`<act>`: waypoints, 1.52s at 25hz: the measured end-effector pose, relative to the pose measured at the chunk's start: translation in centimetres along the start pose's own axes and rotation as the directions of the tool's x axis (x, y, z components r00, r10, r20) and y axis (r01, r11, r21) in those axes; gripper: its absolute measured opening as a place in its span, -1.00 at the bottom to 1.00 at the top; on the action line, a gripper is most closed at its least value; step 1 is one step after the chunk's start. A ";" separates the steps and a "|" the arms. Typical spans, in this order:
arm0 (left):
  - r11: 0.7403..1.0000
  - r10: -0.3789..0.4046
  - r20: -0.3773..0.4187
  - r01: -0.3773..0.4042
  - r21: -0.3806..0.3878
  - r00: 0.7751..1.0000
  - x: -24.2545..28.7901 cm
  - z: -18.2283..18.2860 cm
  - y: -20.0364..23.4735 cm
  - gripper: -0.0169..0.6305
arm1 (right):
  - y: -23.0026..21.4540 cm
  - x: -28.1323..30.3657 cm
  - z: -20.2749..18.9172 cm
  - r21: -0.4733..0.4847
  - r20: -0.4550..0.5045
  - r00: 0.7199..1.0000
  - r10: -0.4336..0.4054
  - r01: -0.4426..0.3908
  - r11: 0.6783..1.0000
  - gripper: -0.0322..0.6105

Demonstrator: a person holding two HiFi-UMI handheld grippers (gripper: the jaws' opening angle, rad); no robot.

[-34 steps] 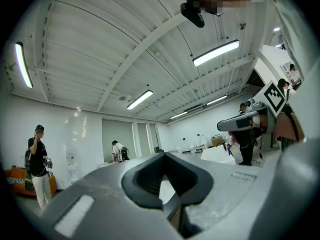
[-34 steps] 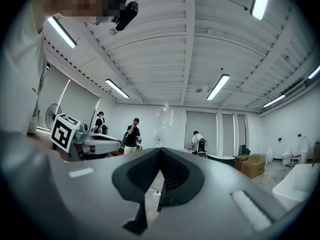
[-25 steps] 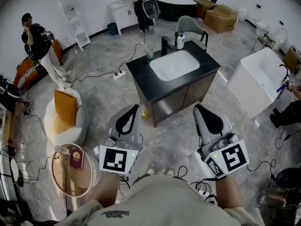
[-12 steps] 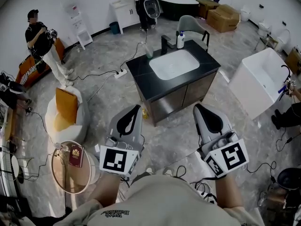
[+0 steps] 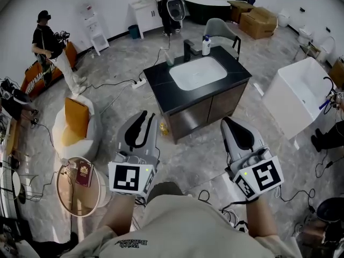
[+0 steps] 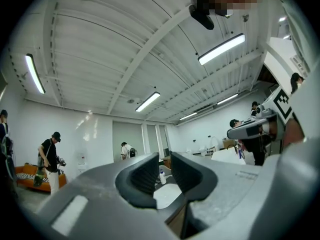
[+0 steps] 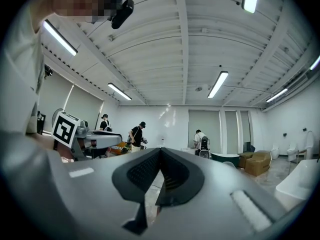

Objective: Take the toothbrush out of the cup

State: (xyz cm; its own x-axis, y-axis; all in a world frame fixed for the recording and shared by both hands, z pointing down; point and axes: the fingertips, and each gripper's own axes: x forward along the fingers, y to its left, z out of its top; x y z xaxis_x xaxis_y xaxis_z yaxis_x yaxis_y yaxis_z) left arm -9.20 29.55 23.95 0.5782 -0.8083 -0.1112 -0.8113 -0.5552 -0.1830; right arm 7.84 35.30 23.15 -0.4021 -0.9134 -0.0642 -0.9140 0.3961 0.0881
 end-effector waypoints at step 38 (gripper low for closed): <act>0.999 0.013 -0.080 -0.015 -0.030 0.997 20.9 -10.9 14.7 -0.64 | -9.2 25.8 -7.7 0.012 -0.121 0.991 0.056 -0.055 0.998 -0.89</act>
State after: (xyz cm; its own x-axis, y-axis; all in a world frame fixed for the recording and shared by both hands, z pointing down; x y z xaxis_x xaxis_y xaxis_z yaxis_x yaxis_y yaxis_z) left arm -9.95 2.39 29.57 0.5591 -0.8283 -0.0354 -0.8223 -0.5485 -0.1516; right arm 6.34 7.37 28.36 -0.4433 -0.8943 0.0612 -0.8909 0.4471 0.0797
